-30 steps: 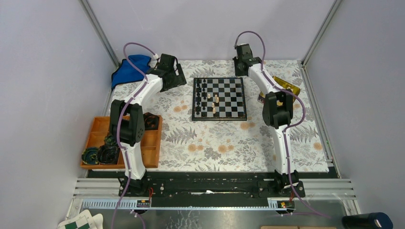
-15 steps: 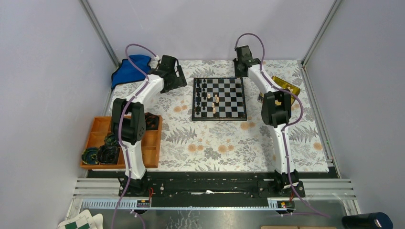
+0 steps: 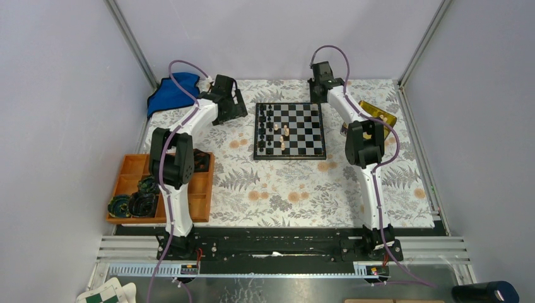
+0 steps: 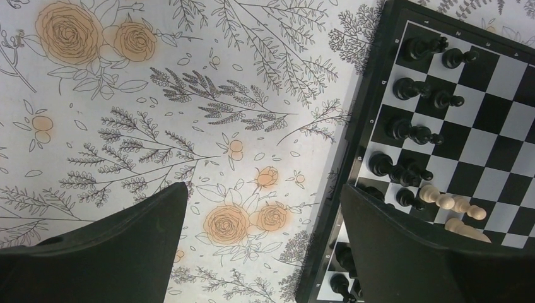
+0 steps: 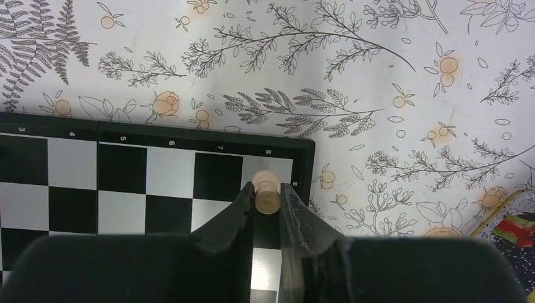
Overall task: Set up the chess pieces on the board
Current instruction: Place the chess piece on the chessboard.
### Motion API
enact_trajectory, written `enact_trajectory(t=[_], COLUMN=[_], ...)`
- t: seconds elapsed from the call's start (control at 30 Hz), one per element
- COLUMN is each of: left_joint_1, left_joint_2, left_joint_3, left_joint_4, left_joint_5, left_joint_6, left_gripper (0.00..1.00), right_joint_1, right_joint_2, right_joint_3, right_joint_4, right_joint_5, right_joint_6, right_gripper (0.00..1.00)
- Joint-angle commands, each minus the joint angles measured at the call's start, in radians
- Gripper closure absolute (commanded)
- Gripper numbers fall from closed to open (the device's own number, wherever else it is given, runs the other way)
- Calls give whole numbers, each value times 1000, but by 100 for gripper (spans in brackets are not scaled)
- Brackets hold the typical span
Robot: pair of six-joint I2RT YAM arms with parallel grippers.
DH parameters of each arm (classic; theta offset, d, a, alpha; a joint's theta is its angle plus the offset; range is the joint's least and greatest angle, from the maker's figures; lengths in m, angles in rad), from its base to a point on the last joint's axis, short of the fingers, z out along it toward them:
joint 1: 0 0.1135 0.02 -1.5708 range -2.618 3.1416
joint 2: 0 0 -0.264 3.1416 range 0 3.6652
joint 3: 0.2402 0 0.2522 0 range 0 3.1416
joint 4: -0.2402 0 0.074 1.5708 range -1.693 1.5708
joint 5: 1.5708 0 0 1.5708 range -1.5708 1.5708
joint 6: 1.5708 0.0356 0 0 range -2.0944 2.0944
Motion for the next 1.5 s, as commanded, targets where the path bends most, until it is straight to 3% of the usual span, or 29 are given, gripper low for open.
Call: enact_trajectory(t=[0.0,0.53,0.7,0.93,1.23,1.47], left_joint_1=[7,8,11,14,13,14], left_joint_2=[18,47,50,48,18,-8], left_joint_3=[39,69,74,72,54,42], left_joint_4=[44,38,38,38,38,40], left_joint_5=[19,27,35,39,28,14], left_joint_6=[-6,-6,-6,-10,-7,-6], left_gripper=[1,1,1,1,1,1], right_joint_1=[-11,-18,-18,-18,-16,17], right_joint_2=[11,29,22,-3,-62,-197], right_joint_3=[28,33,33,30,13,-115], right_joint_4=[27,30,35,41,38,62], right_joint_5=[-18,-34,-37,-45,-42,-16], right_joint_6=[7,15,13,7,1,-39], right_gripper=[94,87,73,64,61,60])
